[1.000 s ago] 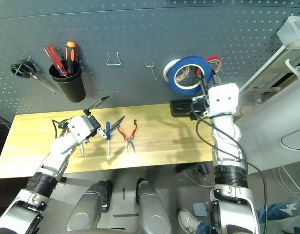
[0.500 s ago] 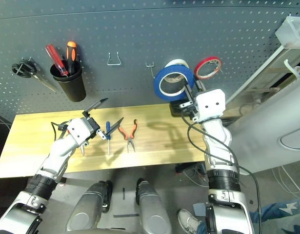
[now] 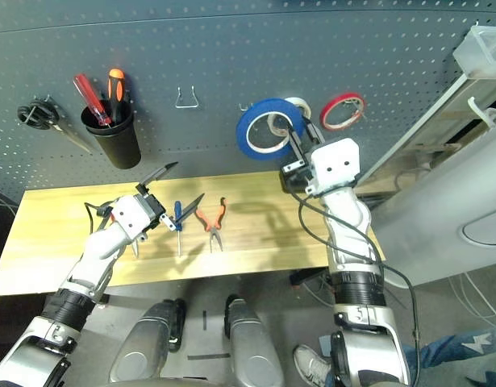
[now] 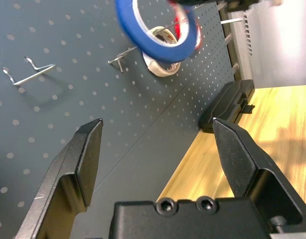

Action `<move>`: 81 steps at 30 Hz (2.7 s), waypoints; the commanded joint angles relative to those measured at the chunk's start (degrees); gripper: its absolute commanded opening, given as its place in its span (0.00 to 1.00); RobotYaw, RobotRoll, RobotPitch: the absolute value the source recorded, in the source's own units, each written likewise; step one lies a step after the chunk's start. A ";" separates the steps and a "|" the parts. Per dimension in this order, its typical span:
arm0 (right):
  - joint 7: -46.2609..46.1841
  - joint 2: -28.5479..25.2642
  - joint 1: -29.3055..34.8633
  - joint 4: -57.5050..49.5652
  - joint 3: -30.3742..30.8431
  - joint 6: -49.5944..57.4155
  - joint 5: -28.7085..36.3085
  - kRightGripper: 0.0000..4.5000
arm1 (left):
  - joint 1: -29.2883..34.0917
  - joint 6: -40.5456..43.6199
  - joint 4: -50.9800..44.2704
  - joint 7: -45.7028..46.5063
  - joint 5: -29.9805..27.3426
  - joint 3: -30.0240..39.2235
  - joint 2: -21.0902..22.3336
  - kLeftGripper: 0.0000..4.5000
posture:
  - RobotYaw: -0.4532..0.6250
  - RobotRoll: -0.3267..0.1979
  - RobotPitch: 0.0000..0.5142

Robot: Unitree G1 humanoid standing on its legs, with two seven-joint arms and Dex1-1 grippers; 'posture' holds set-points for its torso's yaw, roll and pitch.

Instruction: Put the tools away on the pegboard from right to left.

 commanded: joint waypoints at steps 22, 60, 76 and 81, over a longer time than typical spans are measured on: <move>7.26 2.74 15.51 1.86 4.85 8.99 2.49 1.00 | 1.50 14.69 0.65 -0.76 2.22 -0.82 0.49 1.00 | 0.52 0.62 0.45; -3.51 16.76 -6.49 24.34 2.42 52.14 7.72 0.85 | 1.99 49.80 -10.40 3.10 8.45 0.03 1.45 1.00 | 0.61 0.62 0.68; 2.63 13.48 -3.12 11.27 2.79 53.82 9.88 0.06 | 5.04 36.29 -11.07 1.28 3.96 1.86 3.06 1.00 | 0.58 0.62 0.49; 5.84 12.55 2.69 -5.16 3.55 59.64 12.57 0.06 | 8.34 29.16 -14.65 -1.64 -0.02 3.06 3.67 1.00 | 0.56 0.62 0.43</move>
